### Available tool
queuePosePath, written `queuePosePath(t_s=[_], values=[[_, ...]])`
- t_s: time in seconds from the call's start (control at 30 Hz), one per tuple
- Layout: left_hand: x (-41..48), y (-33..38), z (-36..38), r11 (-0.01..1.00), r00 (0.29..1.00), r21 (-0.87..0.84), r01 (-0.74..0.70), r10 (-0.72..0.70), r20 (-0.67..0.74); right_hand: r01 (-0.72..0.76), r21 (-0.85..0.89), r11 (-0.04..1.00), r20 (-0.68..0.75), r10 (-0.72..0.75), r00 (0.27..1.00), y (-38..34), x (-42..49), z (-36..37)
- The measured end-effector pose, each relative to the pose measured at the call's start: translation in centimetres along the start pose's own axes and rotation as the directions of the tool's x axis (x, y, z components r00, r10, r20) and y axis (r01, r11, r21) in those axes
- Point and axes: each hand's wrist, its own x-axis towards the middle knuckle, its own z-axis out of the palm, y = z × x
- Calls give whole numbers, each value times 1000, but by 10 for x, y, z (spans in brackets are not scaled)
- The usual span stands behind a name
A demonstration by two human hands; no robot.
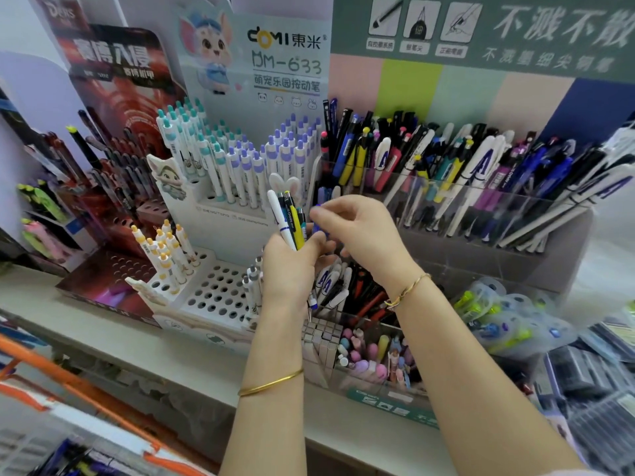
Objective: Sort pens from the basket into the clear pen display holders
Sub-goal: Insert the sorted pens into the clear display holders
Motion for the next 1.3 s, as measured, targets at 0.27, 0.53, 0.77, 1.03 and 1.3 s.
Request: queuePosePath(t_s=[0.27,0.53,0.77,1.03,1.3], values=[[8,-7,-5,998,993,-12,67,-68,-101,233,64,970,-448,-181,875,-10,6,-9],[8,-2,-4,997,993,42,68,-63,-97,280,-172,944,-444,-328,834,-1,17,9],[3,2,-4,997,999,64,38,-38,-11,164,-342,925,-305,-274,912,5,16,18],[3,1,-2,999,997,20,47,-48,65,104,-446,889,-217,-220,951,10,11,15],[4,-5,2,998,976,51,37,-47,212,-90,118,989,16,89,996,4,-5,-5]])
